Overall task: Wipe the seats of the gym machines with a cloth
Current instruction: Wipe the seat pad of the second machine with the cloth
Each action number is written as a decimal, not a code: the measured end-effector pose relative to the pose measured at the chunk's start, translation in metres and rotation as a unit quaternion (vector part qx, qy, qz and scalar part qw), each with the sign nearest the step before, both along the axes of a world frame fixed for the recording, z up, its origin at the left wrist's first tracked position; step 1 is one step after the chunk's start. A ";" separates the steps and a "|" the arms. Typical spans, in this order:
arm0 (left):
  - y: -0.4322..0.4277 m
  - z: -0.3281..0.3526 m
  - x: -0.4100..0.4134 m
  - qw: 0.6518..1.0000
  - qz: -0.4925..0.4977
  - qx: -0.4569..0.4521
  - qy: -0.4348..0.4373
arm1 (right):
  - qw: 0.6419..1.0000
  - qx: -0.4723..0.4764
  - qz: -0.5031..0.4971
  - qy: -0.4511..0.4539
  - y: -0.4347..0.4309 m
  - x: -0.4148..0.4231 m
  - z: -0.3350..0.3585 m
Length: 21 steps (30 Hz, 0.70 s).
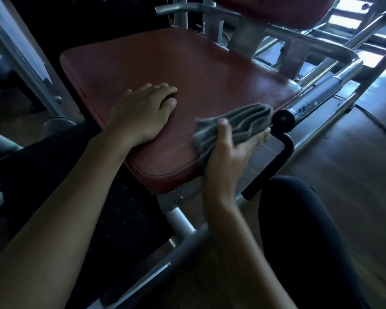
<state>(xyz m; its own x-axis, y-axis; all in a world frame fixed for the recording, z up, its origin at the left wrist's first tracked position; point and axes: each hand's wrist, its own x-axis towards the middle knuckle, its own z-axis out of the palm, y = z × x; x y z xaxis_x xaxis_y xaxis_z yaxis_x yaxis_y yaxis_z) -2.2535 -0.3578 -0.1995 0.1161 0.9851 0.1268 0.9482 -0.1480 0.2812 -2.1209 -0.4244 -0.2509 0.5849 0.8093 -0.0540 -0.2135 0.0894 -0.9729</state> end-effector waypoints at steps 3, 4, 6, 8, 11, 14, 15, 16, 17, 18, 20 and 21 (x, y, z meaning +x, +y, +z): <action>0.007 0.009 0.026 0.998 0.039 0.035 -0.027 | 1.000 -0.019 0.005 0.006 0.001 -0.004 0.004; 0.009 0.012 0.036 0.999 0.035 0.025 -0.030 | 1.000 -0.014 0.028 0.005 -0.012 -0.013 0.001; 0.013 0.015 0.052 0.999 -0.014 0.012 -0.044 | 0.999 0.006 0.043 -0.005 -0.023 -0.015 0.002; 0.016 0.010 0.058 0.998 -0.057 -0.017 -0.033 | 1.000 0.008 0.010 -0.006 0.010 0.013 -0.001; 0.017 0.007 0.053 0.998 -0.056 -0.015 -0.036 | 1.000 -0.008 -0.017 0.023 0.040 0.034 0.003; 0.020 0.008 0.054 0.996 -0.059 0.012 -0.062 | 1.000 0.004 0.020 0.015 0.015 0.024 -0.006; 0.022 0.008 0.054 0.995 -0.062 0.020 -0.074 | 0.999 0.013 0.030 0.021 0.012 0.022 -0.009; 0.024 0.007 0.052 0.994 -0.061 0.021 -0.086 | 0.999 0.020 0.035 0.032 0.022 0.029 -0.010; 0.025 0.007 0.052 0.994 -0.057 0.015 -0.094 | 0.998 0.013 0.040 0.046 0.041 0.039 -0.013; 0.026 0.007 0.053 0.994 -0.054 0.014 -0.094 | 0.998 -0.011 0.033 0.051 0.064 0.051 -0.028; 0.027 0.009 0.060 0.995 -0.052 0.015 -0.086 | 0.996 -0.046 0.032 0.066 0.103 0.076 -0.052; 0.028 0.011 0.065 0.995 -0.054 0.011 -0.077 | 0.997 -0.042 0.023 0.055 0.100 0.074 -0.055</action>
<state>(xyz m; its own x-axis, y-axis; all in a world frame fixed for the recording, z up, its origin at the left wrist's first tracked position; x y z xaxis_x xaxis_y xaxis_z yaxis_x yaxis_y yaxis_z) -2.1884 -0.3299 -0.1887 0.1985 0.9647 0.1731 0.8722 -0.2544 0.4177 -2.0466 -0.3245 -0.3055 0.5334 0.8255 -0.1844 -0.3220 -0.0034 -0.9467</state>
